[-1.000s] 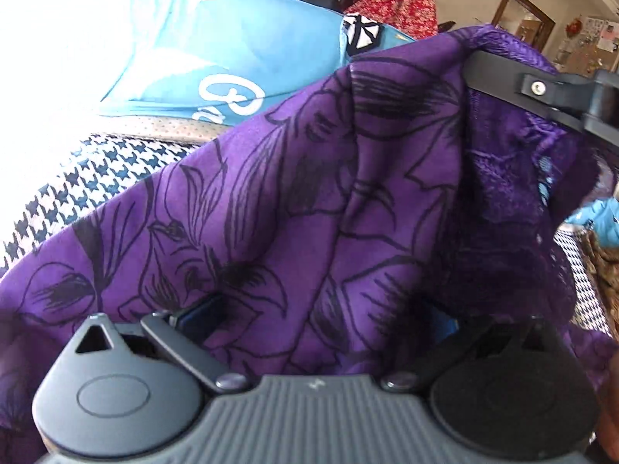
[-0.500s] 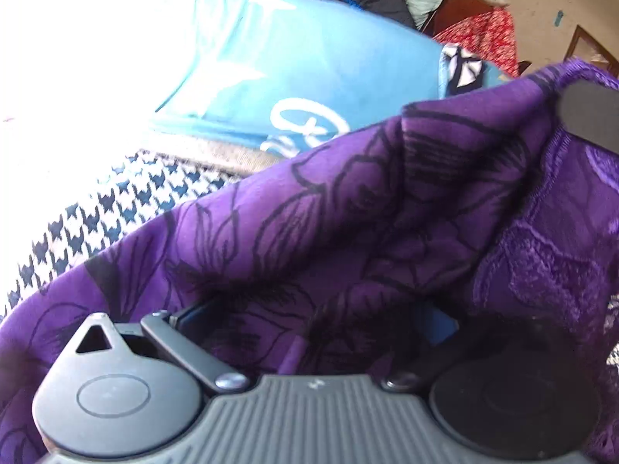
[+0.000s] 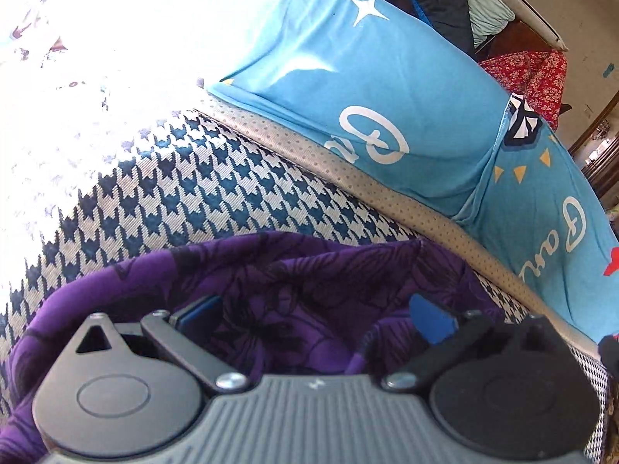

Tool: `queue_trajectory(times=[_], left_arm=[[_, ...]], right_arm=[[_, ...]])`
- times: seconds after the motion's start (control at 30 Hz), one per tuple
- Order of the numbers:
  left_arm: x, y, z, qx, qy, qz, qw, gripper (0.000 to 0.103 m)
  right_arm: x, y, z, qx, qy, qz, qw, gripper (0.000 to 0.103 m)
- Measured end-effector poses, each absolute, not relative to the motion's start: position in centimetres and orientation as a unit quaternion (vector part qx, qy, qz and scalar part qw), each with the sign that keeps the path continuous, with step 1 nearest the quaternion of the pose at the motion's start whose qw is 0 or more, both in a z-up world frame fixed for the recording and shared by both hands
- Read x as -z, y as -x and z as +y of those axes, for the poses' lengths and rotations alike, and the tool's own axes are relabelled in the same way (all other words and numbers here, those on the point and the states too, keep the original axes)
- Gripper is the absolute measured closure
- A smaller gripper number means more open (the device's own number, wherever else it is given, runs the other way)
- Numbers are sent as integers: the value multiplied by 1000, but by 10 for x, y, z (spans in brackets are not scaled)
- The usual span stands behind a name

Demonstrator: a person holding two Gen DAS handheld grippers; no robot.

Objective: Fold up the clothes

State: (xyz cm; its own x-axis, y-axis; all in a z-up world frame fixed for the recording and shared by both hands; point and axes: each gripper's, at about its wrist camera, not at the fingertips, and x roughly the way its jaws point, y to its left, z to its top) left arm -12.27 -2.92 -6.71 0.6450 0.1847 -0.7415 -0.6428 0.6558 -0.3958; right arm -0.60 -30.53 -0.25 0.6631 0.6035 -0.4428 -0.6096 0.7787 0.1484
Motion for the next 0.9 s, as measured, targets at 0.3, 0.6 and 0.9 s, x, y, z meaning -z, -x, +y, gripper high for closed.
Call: queue_trajectory(times=[0.3,0.6,0.9], left_arm=[[58,119,-54,-205,296,370,856,0],[60,119,-64,-199,273,379,862,0],[65,118,-64,-203,270,387,858,0]], right_arm=[[54,-12,-322,-326,90,346,875,61],[84,-5,-317,-346,155,382,843,38],[83,3,-310,-336,203,355,848,83]])
